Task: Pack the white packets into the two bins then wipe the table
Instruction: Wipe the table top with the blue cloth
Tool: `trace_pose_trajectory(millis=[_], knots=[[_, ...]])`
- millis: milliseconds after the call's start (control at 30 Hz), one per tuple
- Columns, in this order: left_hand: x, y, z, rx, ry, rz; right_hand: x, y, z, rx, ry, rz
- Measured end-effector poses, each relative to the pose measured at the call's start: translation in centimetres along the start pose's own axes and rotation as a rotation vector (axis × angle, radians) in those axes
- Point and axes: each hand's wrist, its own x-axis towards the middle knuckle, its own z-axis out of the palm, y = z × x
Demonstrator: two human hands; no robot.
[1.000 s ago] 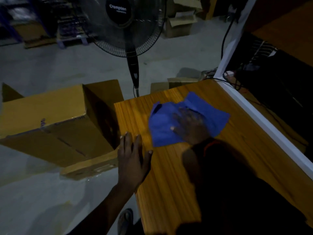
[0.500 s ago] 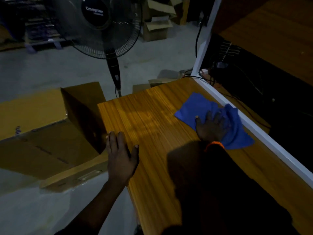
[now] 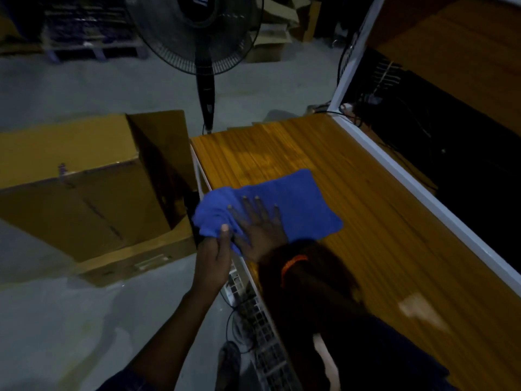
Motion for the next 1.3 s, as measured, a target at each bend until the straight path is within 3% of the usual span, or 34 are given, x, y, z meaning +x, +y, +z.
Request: trace_pose_trajectory(millis=[67, 167, 200, 267, 333, 633, 800, 867, 933, 1033, 1200, 1300], knots=[[-1.2, 0.2, 1.0, 0.094, -0.032, 0.147, -1.9, 1.2, 0.4, -0.039, 0.062, -0.088], [-2.3, 0.4, 3.0, 0.227, -0.115, 0.319, -3.4, 6.0, -0.7, -0.253, -0.202, -0.026], [-2.5, 0.3, 3.7, 0.34, -0.186, 0.315, -4.0, 8.2, -1.4, -0.243, -0.265, 0.046], [-3.2, 0.1, 5.2, 0.714, -0.268, 0.248, -5.2, 12.5, -3.2, -0.167, -0.208, 0.154], [-4.0, 0.1, 6.4, 0.872, -0.238, 0.184, -5.8, 16.8, -4.6, -0.115, -0.193, 0.207], [-4.5, 0.9, 7.0, 0.912, -0.201, 0.138, -6.3, 29.7, -6.8, -0.008, -0.087, 0.523], [-4.7, 0.9, 7.0, 0.958, -0.162, 0.128, -9.1, 27.7, -6.3, 0.029, -0.018, 0.937], [-5.2, 1.1, 7.1, 0.937, -0.106, 0.067, -10.3, 25.5, -6.7, 0.044, -0.02, 1.017], [-5.8, 1.0, 7.1, 0.884, -0.063, -0.007, -11.1, 22.4, -6.2, 0.032, -0.024, 0.976], [-7.3, 1.0, 7.2, 0.725, -0.031, -0.089, -11.7, 16.2, -4.8, 0.028, -0.056, 0.747], [-12.8, 0.0, 5.9, 0.509, -0.07, -0.078, -13.6, 5.0, -2.7, 0.011, -0.049, 0.347], [-16.7, 0.3, 5.3, 0.264, -0.008, -0.028, -15.0, 1.5, -2.5, -0.024, -0.122, 0.071]])
